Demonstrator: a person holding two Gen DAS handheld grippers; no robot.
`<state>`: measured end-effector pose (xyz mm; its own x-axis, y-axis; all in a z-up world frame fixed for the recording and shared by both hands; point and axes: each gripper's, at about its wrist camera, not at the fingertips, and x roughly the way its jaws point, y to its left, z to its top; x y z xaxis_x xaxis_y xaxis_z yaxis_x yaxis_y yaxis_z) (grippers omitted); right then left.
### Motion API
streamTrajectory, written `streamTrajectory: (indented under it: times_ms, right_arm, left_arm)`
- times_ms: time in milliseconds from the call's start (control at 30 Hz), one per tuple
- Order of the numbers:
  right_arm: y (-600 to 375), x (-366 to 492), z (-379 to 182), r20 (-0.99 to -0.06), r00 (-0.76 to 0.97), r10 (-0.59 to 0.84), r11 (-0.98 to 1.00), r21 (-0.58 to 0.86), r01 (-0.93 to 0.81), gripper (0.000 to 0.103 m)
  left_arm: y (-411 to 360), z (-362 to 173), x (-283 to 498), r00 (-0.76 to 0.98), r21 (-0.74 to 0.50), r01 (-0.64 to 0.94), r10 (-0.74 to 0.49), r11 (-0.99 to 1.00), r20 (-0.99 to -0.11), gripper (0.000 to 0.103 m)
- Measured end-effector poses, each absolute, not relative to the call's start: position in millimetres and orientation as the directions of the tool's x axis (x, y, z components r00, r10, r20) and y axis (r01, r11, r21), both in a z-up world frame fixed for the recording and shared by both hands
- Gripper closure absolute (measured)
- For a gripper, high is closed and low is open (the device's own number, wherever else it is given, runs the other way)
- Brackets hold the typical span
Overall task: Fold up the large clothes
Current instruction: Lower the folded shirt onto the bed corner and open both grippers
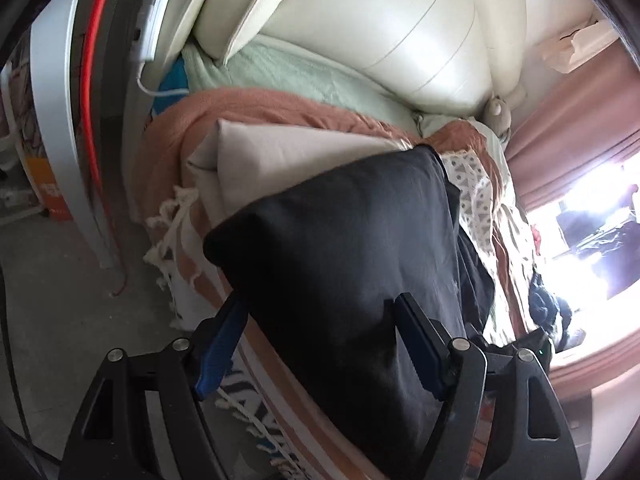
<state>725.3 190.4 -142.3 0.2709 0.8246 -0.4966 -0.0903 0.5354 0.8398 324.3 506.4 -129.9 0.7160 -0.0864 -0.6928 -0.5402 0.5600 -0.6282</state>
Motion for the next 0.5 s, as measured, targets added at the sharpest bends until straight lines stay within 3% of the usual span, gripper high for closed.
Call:
streamTrajectory:
  times_ms: [200, 500]
  right_arm:
    - [185, 730, -141, -0.469, 0.275, 0.839, 0.508, 0.856, -0.091, 0.088]
    - [190, 730, -151, -0.473, 0.277, 0.837, 0.509, 0.858, -0.073, 0.088]
  left_arm:
    - [506, -111, 342, 0.697, -0.561, -0.539, -0.041, 0.628, -0.716, 0.036]
    - [522, -125, 355, 0.673, -0.529, -0.568, -0.013, 0.631, -0.739, 0.036]
